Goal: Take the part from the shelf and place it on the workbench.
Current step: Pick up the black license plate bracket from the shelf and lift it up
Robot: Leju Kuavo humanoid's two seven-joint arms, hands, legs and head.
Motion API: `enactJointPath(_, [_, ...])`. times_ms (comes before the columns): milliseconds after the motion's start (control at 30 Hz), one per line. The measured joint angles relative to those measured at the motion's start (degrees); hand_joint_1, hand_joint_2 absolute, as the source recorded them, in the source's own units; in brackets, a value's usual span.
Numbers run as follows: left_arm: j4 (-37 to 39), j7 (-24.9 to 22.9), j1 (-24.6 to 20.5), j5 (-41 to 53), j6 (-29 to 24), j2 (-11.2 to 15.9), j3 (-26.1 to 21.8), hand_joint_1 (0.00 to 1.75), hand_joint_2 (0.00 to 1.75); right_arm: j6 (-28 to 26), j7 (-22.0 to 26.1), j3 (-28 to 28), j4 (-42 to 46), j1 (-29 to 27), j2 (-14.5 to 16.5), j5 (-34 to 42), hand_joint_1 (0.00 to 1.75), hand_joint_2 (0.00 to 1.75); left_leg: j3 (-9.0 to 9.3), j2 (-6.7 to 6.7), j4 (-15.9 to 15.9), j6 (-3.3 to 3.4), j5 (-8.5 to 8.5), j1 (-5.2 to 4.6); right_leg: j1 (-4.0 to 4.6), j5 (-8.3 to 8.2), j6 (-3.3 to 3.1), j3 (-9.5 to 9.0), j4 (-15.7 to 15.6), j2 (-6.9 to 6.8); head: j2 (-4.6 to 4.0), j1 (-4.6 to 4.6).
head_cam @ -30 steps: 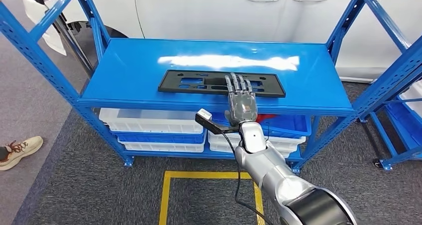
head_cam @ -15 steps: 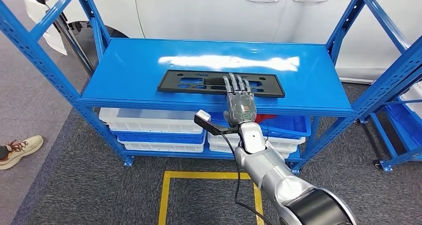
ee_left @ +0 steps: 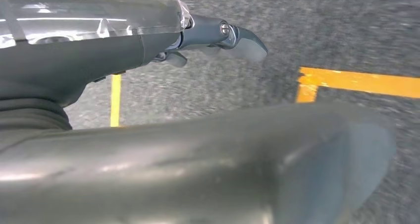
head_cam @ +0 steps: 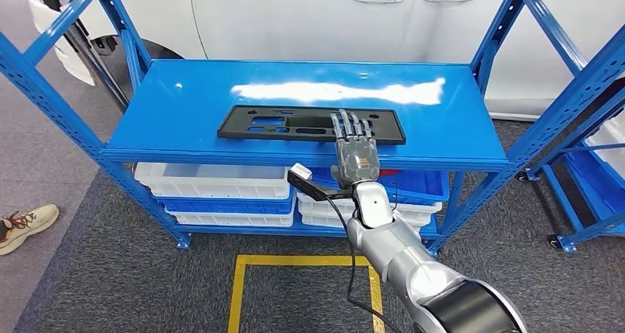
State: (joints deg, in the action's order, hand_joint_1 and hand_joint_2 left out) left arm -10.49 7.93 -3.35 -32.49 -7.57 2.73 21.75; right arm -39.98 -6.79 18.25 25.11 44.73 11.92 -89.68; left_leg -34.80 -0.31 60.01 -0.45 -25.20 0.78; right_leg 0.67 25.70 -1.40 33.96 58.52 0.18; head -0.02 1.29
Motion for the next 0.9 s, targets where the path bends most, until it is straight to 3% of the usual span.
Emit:
enactJointPath(100, [0.0, 2.0, 0.0, 0.3, 1.1, 0.1, 0.2, 0.0, 0.0, 0.0, 0.1, 0.0, 0.0, 0.0, 0.1, 0.0, 0.0, 1.75, 0.56, -0.06, -1.5, 0.5, 0.13, -0.26, 0.02, -0.04, 0.8, 0.24, 0.0, -0.02, 0.0, -0.01])
enactJointPath(167, [0.0, 3.0, 0.0, 0.5, 1.6, 0.1, 0.4, 0.0, 0.0, 0.0, 0.1, 0.0, 0.0, 0.1, 0.1, 0.0, 0.0, 1.75, 0.78, 0.01, -2.1, 0.98, 0.49, 0.0, -0.05, 0.97, 1.45, 0.66, 1.1, -0.01, -0.01, -0.01])
enactJointPath(200, [0.0, 3.4, 0.0, 0.6, 1.7, 0.1, 0.5, 0.0, 0.0, 0.0, 0.2, 0.0, 0.0, 0.1, 0.1, 0.0, 0.0, 1.75, 0.87, 0.07, -2.4, 1.21, 0.66, 0.16, -0.15, 2.36, 1.78, 1.61, 3.3, 0.0, -0.01, -0.01])
enactJointPath(267, [0.0, 4.2, 0.0, 0.7, 1.7, 0.1, 0.7, 0.0, 0.0, 0.0, 0.3, 0.0, 0.0, 0.0, 0.1, 0.0, 0.0, 1.75, 0.85, 0.12, -2.5, 1.4, 0.76, 0.2, -0.57, 6.01, 2.32, 5.01, 10.6, -0.01, -0.01, -0.01])
enactJointPath(300, [0.0, 4.5, 0.0, 0.8, 1.7, 0.1, 0.8, 0.0, 0.0, 0.0, 0.4, -0.1, 0.0, -0.2, 0.1, 0.0, 0.0, 1.75, 0.83, 0.12, -2.5, 1.43, 0.76, 0.21, -0.81, 7.18, 2.54, 6.72, 14.1, -0.02, 0.0, -0.02])
enactJointPath(333, [0.0, 4.8, 0.0, 0.8, 1.7, 0.1, 0.8, 0.0, 0.0, 0.0, 0.4, -0.1, 0.0, -0.4, 0.1, 0.0, 0.0, 1.75, 0.82, 0.11, -2.4, 1.41, 0.74, 0.23, -1.04, 7.35, 2.73, 7.7, 16.0, -0.03, 0.0, -0.02])
enactJointPath(367, [0.0, 5.0, 0.0, 0.8, 1.7, 0.1, 0.9, 0.0, 0.0, 0.0, 0.4, -0.1, 0.0, -0.4, 0.1, 0.0, 0.0, 1.75, 0.83, 0.08, -2.4, 1.35, 0.71, 0.29, -1.25, 6.35, 2.89, 7.58, 15.5, -0.04, 0.0, -0.02])
enactJointPath(400, [0.0, 5.2, 0.0, 0.8, 1.7, 0.1, 0.9, 0.0, 0.0, 0.0, 0.5, -0.1, 0.0, -0.5, 0.1, 0.0, 0.0, 1.75, 0.87, 0.05, -2.3, 1.26, 0.66, 0.36, -1.44, 4.53, 3.0, 6.42, 12.9, -0.07, 0.0, -0.02])
enactJointPath(467, [0.0, 5.4, 0.0, 0.8, 1.7, 0.1, 1.0, 0.0, 0.0, 0.0, 0.5, -0.1, 0.0, -0.2, 0.1, 0.0, 0.0, 1.75, 0.91, -0.03, -2.1, 0.8, 0.47, 0.43, -1.54, 0.84, 2.97, 2.49, 4.7, -0.1, -0.01, -0.02])
enactJointPath(533, [0.0, 5.5, 0.0, 0.8, 1.7, 0.1, 1.0, 0.0, 0.0, 0.0, 0.5, -0.1, 0.0, -0.1, 0.2, 0.0, 0.0, 1.75, 0.87, -0.09, -2.0, 0.09, 0.39, 0.36, -1.29, -0.37, 2.48, 0.45, 0.2, -0.01, -0.01, -0.01])
enactJointPath(667, [0.0, 5.7, 0.0, 0.8, 1.4, 0.2, 1.2, 0.0, 0.0, 0.0, 0.5, -0.3, 0.0, 0.1, 0.4, 0.0, 0.0, 1.75, 0.6, -0.05, -1.4, -1.31, -0.23, 0.57, -1.08, -0.63, 0.78, 0.28, -0.5, 0.07, -0.01, 0.0])
enactJointPath(733, [0.0, 5.6, -0.1, 0.9, 1.0, 0.2, 1.2, 0.0, 0.0, 0.0, 0.6, -0.3, 0.0, 0.3, 0.6, 0.0, 0.0, 1.75, -1.54, 0.0, 3.4, -1.55, -3.11, 0.64, -1.08, -0.83, 0.02, 0.08, -0.9, -0.04, -0.01, 0.0])
enactJointPath(800, [0.0, 5.1, -0.1, 0.8, 0.4, 0.2, 1.3, 0.0, 0.0, 0.0, 0.8, -0.4, 0.0, 0.3, 0.7, 0.0, 0.0, 1.75, -5.12, 0.01, 11.0, -1.69, -6.44, 0.59, -0.75, -0.78, -0.33, 0.08, -0.9, -0.08, -0.01, 0.0])
enactJointPath(833, [0.1, 4.8, -0.1, 0.7, 0.1, 0.3, 1.3, 0.0, 0.0, 0.0, 0.9, -0.4, -0.1, 0.3, 0.8, 0.0, 0.0, 1.75, -6.38, 0.01, 13.6, -1.71, -7.07, 0.56, -0.56, -0.75, -0.41, 0.07, -0.9, -0.08, -0.01, 0.0])
enactJointPath(867, [0.1, 4.5, -0.1, 0.6, 0.0, 0.3, 1.3, 0.0, 0.0, 0.0, 1.0, -0.4, -0.1, 0.3, 0.9, 0.0, 0.0, 1.75, -6.72, 0.01, 14.2, -1.64, -6.65, 0.53, -0.4, -0.72, -0.46, 0.04, -0.8, -0.06, -0.01, 0.0])
enactJointPath(900, [0.1, 4.2, -0.1, 0.4, -0.2, 0.3, 1.3, 0.0, 0.0, 0.0, 1.0, -0.4, -0.2, 0.3, 0.9, 0.0, 0.0, 1.75, -5.94, 0.01, 12.5, -1.45, -5.18, 0.49, -0.26, -0.68, -0.5, -0.02, -0.8, -0.02, -0.01, 0.0])
